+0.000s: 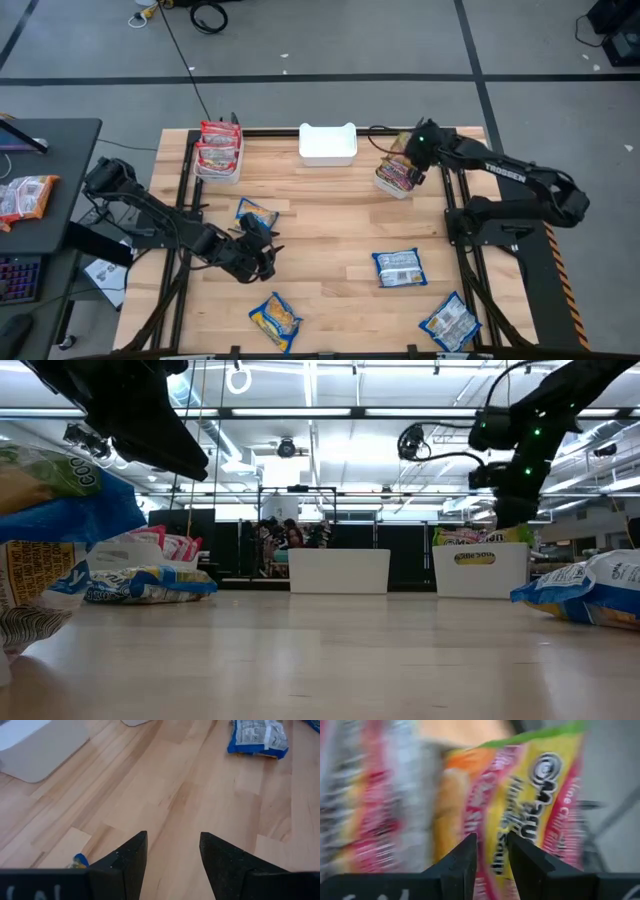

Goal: Sort Maruchan noodles
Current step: Put the green noodle pack into the right white bin

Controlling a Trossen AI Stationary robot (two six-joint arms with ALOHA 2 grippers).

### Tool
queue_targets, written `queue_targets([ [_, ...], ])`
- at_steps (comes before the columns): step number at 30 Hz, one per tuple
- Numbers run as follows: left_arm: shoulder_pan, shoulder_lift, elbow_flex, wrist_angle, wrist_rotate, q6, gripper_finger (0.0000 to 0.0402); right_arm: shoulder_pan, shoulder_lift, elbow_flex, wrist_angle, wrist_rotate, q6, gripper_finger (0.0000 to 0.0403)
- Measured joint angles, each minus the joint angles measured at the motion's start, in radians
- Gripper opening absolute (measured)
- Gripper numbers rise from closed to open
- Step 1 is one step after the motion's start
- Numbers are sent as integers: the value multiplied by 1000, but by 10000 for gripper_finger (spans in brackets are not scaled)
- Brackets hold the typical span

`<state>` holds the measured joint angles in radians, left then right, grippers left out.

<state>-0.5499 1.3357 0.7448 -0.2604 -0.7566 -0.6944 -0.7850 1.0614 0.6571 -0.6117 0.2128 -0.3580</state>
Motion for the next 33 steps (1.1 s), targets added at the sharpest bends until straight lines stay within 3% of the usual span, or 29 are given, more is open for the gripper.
queue_targets([
  [5,-4,0,0,0,19,0,188,32,61,0,-65,-134,1,114],
  [9,-4,0,0,0,18,7,188,59,58,7,-79,-109,0,114],
  [17,-4,0,0,0,22,-1,188,91,-17,175,-113,-110,17,114],
  [20,-4,0,0,3,21,-7,188,81,-24,194,-80,-49,18,114],
  [26,-4,0,0,3,22,-20,188,55,49,150,-72,47,19,114],
  [33,-4,0,0,3,33,-18,188,93,166,90,-50,-23,70,114],
])
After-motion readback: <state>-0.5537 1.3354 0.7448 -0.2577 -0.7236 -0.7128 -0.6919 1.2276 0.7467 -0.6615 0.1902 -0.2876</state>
